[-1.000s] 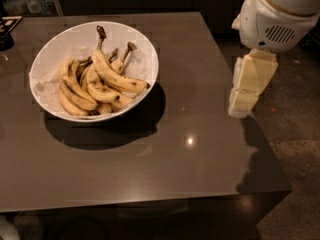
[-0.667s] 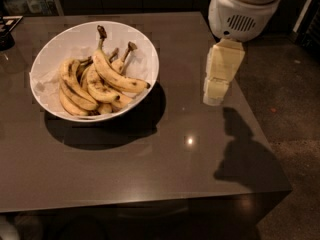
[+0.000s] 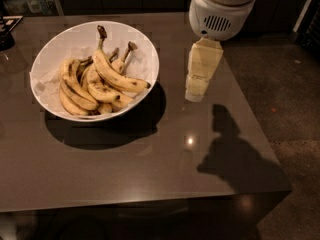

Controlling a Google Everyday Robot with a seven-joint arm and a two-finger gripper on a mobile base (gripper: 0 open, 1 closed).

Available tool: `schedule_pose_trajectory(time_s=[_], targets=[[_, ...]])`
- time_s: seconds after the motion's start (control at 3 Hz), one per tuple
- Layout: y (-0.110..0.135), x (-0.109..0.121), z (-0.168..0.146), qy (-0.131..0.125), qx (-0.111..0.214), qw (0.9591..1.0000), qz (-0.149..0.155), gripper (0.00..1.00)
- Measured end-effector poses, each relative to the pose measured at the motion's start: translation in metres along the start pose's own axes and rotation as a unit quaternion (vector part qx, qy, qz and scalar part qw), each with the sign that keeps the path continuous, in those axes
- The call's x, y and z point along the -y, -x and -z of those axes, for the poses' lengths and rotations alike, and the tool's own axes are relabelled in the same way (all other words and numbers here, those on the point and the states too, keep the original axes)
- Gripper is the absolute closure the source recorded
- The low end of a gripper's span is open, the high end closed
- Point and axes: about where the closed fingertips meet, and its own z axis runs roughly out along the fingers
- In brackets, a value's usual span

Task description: Pick banana from white bowl

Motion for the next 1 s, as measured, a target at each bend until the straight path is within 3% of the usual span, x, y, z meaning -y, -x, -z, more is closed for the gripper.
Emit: schedule_pose_trajectory(time_s=[0.33,1.0], targets=[[0.0281,0.0091,-0.0095,-0.022,-0.022,0.9989,-0.035,0.0],[0.038,0.013,-0.0077,-0.044,-0.026,0.9968,-0.061,0.0]])
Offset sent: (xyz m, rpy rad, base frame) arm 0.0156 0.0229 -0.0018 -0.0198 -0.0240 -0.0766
